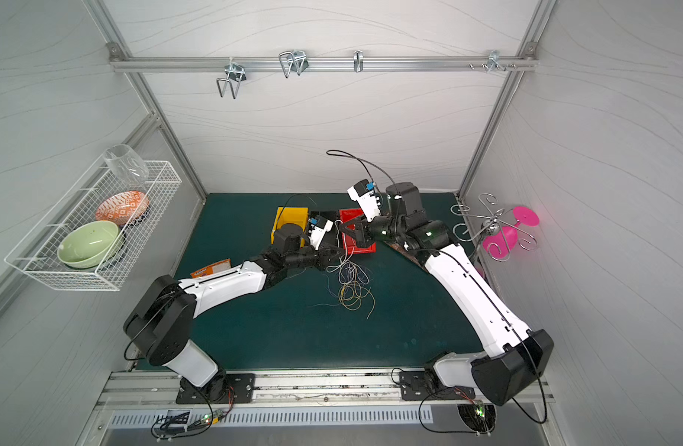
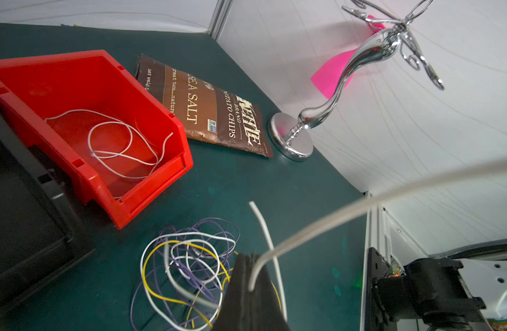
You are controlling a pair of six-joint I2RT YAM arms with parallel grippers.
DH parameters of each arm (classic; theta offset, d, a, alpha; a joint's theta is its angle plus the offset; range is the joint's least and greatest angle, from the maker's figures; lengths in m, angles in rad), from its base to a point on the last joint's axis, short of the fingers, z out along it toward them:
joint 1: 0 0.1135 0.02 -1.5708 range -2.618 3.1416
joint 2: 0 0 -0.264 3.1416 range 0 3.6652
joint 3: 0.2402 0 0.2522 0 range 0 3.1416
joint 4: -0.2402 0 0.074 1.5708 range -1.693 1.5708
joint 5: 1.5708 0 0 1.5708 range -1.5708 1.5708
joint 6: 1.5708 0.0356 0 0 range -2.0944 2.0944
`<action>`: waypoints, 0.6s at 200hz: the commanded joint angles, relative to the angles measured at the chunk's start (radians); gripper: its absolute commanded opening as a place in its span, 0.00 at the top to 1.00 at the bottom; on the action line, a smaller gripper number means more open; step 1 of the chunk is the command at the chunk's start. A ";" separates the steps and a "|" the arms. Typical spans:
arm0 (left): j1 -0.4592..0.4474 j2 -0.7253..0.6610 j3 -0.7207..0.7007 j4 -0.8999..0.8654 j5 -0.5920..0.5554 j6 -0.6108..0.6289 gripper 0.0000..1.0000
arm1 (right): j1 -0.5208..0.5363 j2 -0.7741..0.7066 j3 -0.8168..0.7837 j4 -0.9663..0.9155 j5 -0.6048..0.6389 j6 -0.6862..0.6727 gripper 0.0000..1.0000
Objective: Untangle and sort cables by color
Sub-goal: Untie the cable.
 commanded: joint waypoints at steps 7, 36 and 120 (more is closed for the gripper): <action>0.015 -0.129 0.022 -0.087 -0.093 0.091 1.00 | -0.086 -0.053 -0.053 -0.081 0.089 -0.027 0.82; 0.050 -0.245 0.022 -0.210 -0.148 0.133 1.00 | -0.153 -0.090 -0.160 -0.071 0.141 -0.033 0.59; 0.076 -0.416 0.078 -0.373 -0.173 0.117 1.00 | -0.077 0.096 -0.333 0.050 0.248 -0.052 0.45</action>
